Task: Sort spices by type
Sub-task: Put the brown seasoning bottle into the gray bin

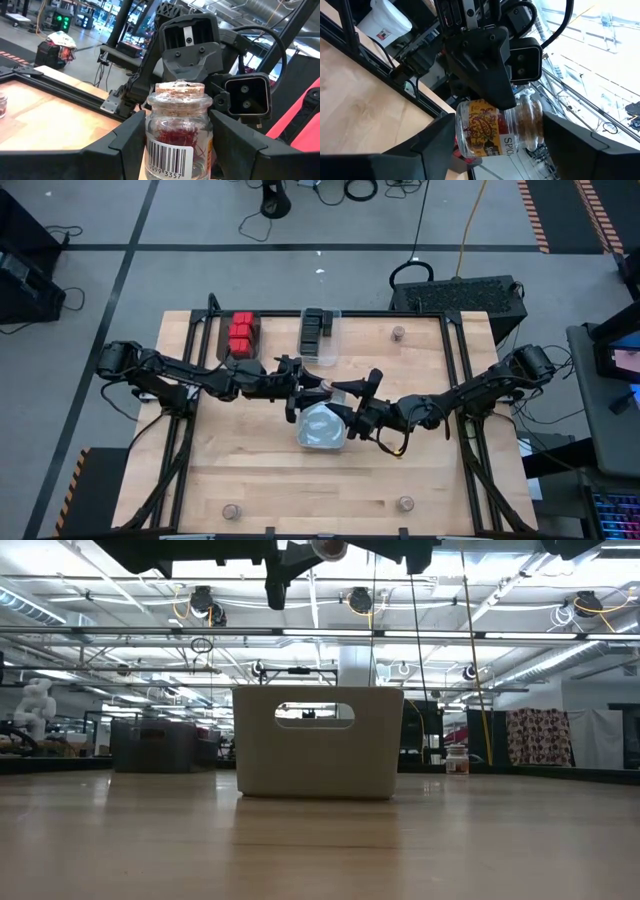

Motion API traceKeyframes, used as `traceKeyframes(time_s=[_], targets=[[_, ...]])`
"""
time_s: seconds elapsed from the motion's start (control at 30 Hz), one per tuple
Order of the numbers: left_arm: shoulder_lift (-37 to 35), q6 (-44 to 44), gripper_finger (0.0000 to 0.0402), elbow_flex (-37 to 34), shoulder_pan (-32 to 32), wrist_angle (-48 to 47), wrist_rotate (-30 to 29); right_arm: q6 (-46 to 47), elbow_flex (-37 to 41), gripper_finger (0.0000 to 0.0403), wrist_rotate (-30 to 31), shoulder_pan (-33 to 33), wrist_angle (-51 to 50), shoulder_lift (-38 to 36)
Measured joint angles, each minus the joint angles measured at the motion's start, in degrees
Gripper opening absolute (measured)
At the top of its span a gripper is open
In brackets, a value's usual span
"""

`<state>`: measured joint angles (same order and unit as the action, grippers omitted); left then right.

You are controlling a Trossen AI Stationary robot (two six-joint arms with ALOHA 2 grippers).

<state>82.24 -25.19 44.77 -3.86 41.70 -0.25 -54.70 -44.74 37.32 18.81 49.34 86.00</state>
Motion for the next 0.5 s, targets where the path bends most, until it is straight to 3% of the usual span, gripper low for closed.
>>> traceKeyframes(time_s=[0.23, 0.5], targets=[[0.0, 1.29, 0.021, 0.0, 0.0, -0.09, 0.32, -0.26, 0.01, 0.0252, 0.09, 0.0, 0.0, 0.0], [0.0, 1.55, 0.0278, 0.02, -0.02, -0.42, 0.96, 0.01, 0.01, 0.0252, 0.31, -0.04, -0.12, 0.0]])
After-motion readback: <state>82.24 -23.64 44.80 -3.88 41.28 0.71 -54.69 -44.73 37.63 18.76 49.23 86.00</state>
